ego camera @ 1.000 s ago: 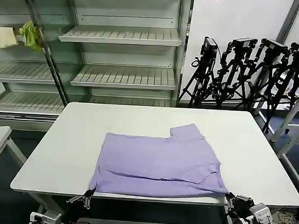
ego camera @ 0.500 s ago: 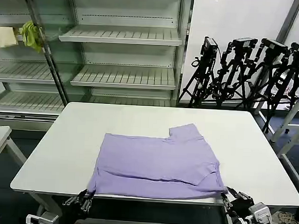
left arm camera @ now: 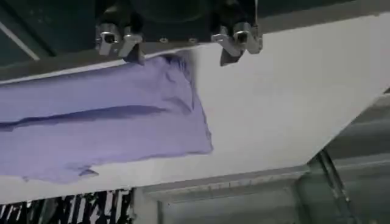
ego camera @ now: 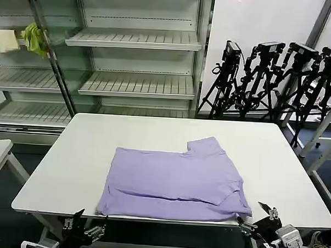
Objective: Fold and organize the clothes.
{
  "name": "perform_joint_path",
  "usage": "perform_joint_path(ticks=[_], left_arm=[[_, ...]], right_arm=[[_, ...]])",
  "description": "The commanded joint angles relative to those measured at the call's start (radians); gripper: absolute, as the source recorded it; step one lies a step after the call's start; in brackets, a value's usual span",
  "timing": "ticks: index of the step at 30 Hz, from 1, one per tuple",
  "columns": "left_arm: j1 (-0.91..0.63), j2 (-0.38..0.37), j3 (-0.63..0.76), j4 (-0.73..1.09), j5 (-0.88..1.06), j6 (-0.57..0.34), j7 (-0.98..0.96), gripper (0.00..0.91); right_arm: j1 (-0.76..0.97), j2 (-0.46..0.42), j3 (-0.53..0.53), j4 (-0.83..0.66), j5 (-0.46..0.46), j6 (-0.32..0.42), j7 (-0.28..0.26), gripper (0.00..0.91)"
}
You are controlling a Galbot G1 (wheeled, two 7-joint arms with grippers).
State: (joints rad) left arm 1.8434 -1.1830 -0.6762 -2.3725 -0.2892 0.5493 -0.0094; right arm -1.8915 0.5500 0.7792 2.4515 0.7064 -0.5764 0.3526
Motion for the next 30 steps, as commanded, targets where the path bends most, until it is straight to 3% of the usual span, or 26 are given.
perform_joint_path(ticks=[1, 4, 8, 16, 22, 30], left_arm=[[0.021, 0.005, -0.054, -0.107, -0.005, 0.011, -0.003, 0.907], [-0.043, 0.015, -0.073, -0.095, -0.004, 0.006, -0.004, 0.907], [-0.202, 0.043, -0.075, -0.013, -0.01, -0.024, -0.001, 0.907], [-0.6, 0.067, 0.044, 0.279, 0.002, -0.08, 0.034, 0.907], [-0.827, 0.057, 0.124, 0.515, -0.017, -0.077, 0.049, 0.907], [-1.006, 0.006, 0.199, 0.739, -0.029, -0.047, 0.059, 0.907]], right_arm=[[-0.014, -0.023, 0.111, 0.051, 0.047, -0.003, 0.041, 0.907], [0.094, -0.024, 0.08, 0.035, 0.038, 0.001, 0.048, 0.907], [0.308, 0.011, -0.03, -0.071, -0.02, 0.126, 0.001, 0.907], [0.885, 0.246, -0.356, -0.415, -0.072, 0.267, -0.076, 0.907], [1.15, 0.383, -0.549, -0.706, -0.114, 0.273, -0.119, 0.907], [1.371, 0.531, -0.692, -0.976, -0.096, 0.21, -0.138, 0.907]])
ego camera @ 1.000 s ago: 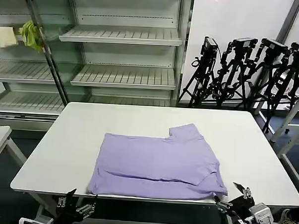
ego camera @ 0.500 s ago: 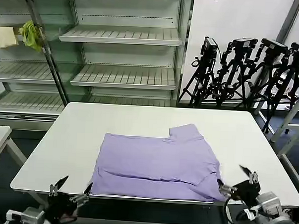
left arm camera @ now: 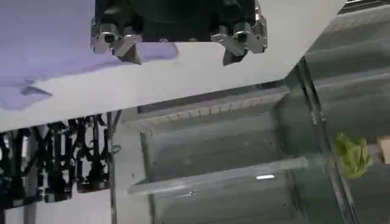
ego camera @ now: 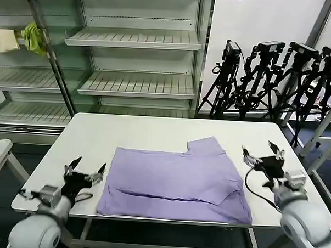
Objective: Fold and organize the clothes.
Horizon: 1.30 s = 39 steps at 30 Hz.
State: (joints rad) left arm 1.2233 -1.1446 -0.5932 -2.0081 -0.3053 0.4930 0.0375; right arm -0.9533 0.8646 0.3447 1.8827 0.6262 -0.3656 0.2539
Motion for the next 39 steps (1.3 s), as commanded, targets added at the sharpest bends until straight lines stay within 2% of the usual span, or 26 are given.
perform_joint_path(ticks=[1, 3, 4, 7, 13, 22, 35, 39], left_arm=[[-0.398, -0.033, 0.123, 0.377, -0.016, 0.014, 0.013, 0.907], [-0.423, -0.04, 0.135, 0.404, -0.038, 0.048, 0.005, 0.907], [-0.427, -0.04, 0.137, 0.406, -0.042, 0.057, 0.004, 0.907], [-0.432, -0.038, 0.152, 0.399, -0.067, 0.085, -0.011, 0.907], [-0.428, -0.035, 0.188, 0.392, -0.079, 0.088, -0.033, 0.907], [-0.396, -0.058, 0.229, 0.36, -0.084, 0.088, -0.048, 0.907], [-0.367, -0.083, 0.253, 0.356, -0.085, 0.088, -0.056, 0.907], [-0.364, -0.085, 0.256, 0.362, -0.085, 0.088, -0.055, 0.877]], right_arm=[[0.449, 0.231, -0.263, -0.424, -0.006, -0.026, -0.038, 0.907], [0.485, 0.258, -0.274, -0.471, 0.042, -0.107, -0.02, 0.907], [0.492, 0.264, -0.276, -0.478, 0.051, -0.113, -0.021, 0.907], [0.509, 0.278, -0.272, -0.491, 0.089, -0.215, -0.023, 0.907], [0.517, 0.285, -0.295, -0.527, 0.11, -0.218, -0.034, 0.907], [0.488, 0.312, -0.285, -0.586, 0.132, -0.217, -0.005, 0.907], [0.501, 0.314, -0.288, -0.611, 0.127, -0.215, 0.003, 0.907], [0.487, 0.304, -0.284, -0.598, 0.129, -0.216, 0.005, 0.907]])
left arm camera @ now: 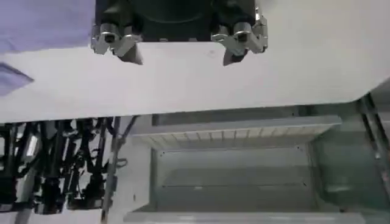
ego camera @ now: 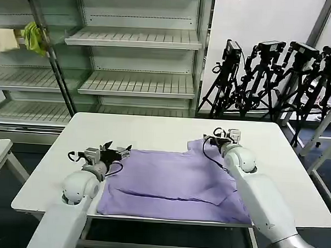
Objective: Fold and organize the clothes.
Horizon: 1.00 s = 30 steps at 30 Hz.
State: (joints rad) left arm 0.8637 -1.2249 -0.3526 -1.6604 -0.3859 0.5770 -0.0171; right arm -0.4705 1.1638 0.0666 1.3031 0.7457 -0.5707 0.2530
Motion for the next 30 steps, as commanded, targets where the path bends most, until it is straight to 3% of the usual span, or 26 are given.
perform_joint_path(ticks=[1, 6, 9, 16, 30], left_arm=[[-0.004, -0.005, 0.017, 0.019, -0.004, 0.004, -0.001, 0.877], [-0.002, -0.011, 0.016, 0.03, -0.005, 0.003, 0.0, 0.867], [0.003, -0.012, 0.018, 0.036, -0.004, 0.003, 0.0, 0.766], [0.011, -0.013, 0.012, 0.047, -0.004, 0.003, 0.0, 0.705], [-0.021, -0.002, -0.002, 0.1, -0.017, 0.001, 0.004, 0.725]], right_arm=[[0.0, 0.002, -0.004, -0.017, 0.01, -0.011, 0.006, 0.907], [-0.016, -0.01, 0.001, -0.005, 0.012, -0.011, 0.007, 0.907], [-0.022, -0.016, 0.001, 0.008, 0.014, -0.011, 0.011, 0.907], [-0.037, -0.026, -0.002, 0.041, 0.022, -0.011, 0.019, 0.907], [-0.086, -0.025, 0.016, 0.066, 0.009, -0.011, 0.023, 0.907]])
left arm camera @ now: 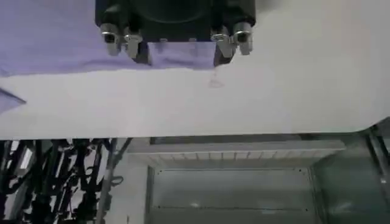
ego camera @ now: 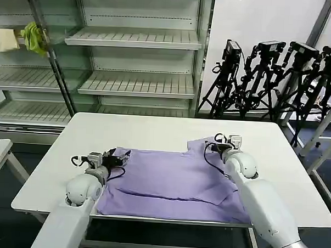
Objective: Fold and organize the clothes.
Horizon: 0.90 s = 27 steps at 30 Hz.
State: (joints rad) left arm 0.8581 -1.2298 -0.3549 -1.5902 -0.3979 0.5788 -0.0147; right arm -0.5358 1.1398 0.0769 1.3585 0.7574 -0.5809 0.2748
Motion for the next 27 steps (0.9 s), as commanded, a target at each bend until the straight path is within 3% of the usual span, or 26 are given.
perform_joint_path(ticks=[1, 7, 10, 11, 14, 19, 23, 24, 27], left_arm=[[-0.017, 0.003, 0.0, 0.035, -0.005, -0.001, 0.002, 0.725], [-0.021, 0.001, 0.005, 0.054, -0.004, -0.001, 0.008, 0.725], [-0.022, -0.001, 0.005, 0.053, -0.003, -0.001, 0.01, 0.685], [-0.023, -0.001, 0.005, 0.053, -0.003, -0.001, 0.01, 0.605], [-0.025, -0.001, 0.007, 0.056, -0.002, -0.001, 0.013, 0.544], [-0.026, -0.007, 0.01, 0.061, 0.002, -0.002, 0.016, 0.544], [-0.023, -0.009, 0.01, 0.059, 0.005, -0.001, 0.018, 0.453], [-0.021, -0.008, 0.01, 0.056, 0.005, -0.002, 0.019, 0.373], [-0.018, -0.007, 0.008, 0.053, 0.006, -0.002, 0.019, 0.292]], right_arm=[[-0.026, 0.0, 0.008, 0.011, -0.006, -0.001, 0.002, 0.907], [-0.037, -0.001, 0.014, 0.019, -0.008, -0.001, 0.002, 0.907], [-0.039, -0.002, 0.017, 0.019, -0.009, -0.001, 0.001, 0.877], [-0.04, -0.002, 0.018, 0.019, -0.009, -0.001, 0.0, 0.867], [-0.038, -0.004, 0.019, 0.017, -0.009, 0.0, -0.001, 0.867], [-0.041, -0.004, 0.023, 0.012, -0.011, 0.0, -0.004, 0.826], [-0.046, -0.006, 0.024, 0.017, -0.011, 0.0, -0.006, 0.746], [-0.047, -0.006, 0.024, 0.018, -0.011, 0.0, -0.006, 0.605], [-0.047, -0.005, 0.024, 0.017, -0.012, 0.0, -0.008, 0.474]])
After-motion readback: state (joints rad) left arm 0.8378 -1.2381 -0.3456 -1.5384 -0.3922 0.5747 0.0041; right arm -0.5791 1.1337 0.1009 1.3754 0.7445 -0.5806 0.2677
